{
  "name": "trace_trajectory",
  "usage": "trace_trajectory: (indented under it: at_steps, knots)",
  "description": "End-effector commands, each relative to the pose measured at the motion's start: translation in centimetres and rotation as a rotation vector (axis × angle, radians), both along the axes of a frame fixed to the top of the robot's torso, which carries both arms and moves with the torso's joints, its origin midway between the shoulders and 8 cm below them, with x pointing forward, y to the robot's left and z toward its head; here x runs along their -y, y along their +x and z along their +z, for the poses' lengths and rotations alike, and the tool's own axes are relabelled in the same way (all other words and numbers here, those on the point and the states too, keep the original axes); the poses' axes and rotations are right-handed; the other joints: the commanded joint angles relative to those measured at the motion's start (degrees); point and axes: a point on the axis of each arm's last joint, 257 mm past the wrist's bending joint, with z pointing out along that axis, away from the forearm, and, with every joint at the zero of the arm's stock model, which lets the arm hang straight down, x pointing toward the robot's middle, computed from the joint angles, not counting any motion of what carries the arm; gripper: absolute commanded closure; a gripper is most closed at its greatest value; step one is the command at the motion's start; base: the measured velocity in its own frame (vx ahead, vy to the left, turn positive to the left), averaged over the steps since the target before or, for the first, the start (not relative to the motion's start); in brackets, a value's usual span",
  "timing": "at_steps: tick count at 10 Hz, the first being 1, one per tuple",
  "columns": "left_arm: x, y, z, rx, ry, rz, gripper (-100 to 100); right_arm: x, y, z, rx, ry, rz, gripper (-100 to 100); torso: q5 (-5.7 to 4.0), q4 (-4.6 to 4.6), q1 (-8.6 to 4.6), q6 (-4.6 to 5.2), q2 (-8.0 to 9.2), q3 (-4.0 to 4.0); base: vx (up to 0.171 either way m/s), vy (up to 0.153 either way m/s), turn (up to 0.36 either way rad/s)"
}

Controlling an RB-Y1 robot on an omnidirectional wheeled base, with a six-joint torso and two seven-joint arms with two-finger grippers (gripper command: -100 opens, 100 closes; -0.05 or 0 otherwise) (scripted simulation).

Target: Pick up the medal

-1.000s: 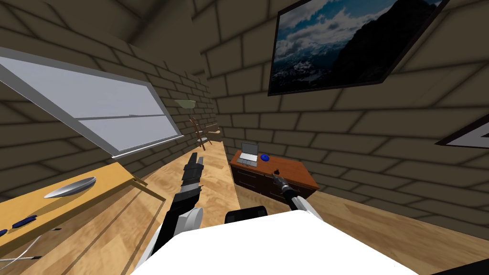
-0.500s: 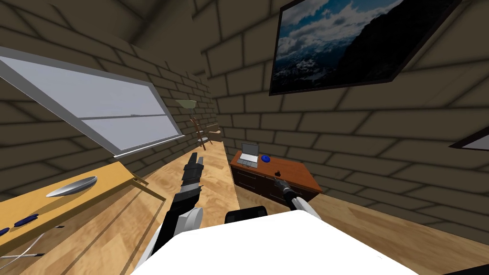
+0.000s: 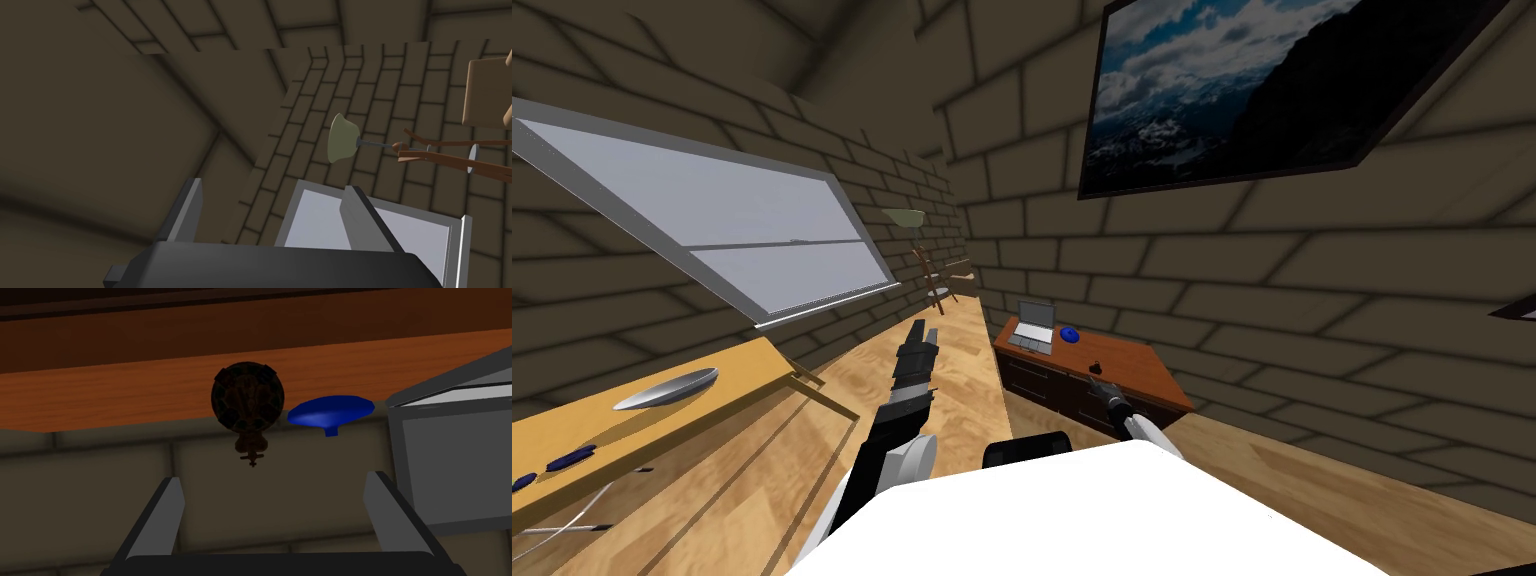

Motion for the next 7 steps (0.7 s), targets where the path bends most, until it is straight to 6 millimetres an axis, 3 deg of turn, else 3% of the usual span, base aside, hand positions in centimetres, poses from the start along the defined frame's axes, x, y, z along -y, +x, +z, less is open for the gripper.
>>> trace_trajectory:
  at_steps: [1, 7]
  knots:
    - [0.0, 0.0, 0.0, 0.0, 0.0, 0.0, 0, 0.5, -0.4, -0.7, -0.022, -0.016, -0.001, -100, 0.0, 0.0, 0.0, 0.0, 0.0, 0.0, 0.045, -0.038, 0.011]
    - [0.0, 0.0, 0.0, 0.0, 0.0, 0.0, 0, 2.5, -1.4, -3.1, -0.128, -0.115, -0.001, -100, -0.01, -0.04, -0.06, -0.01, -0.2, -0.11, 0.083, -0.049, 0.05]
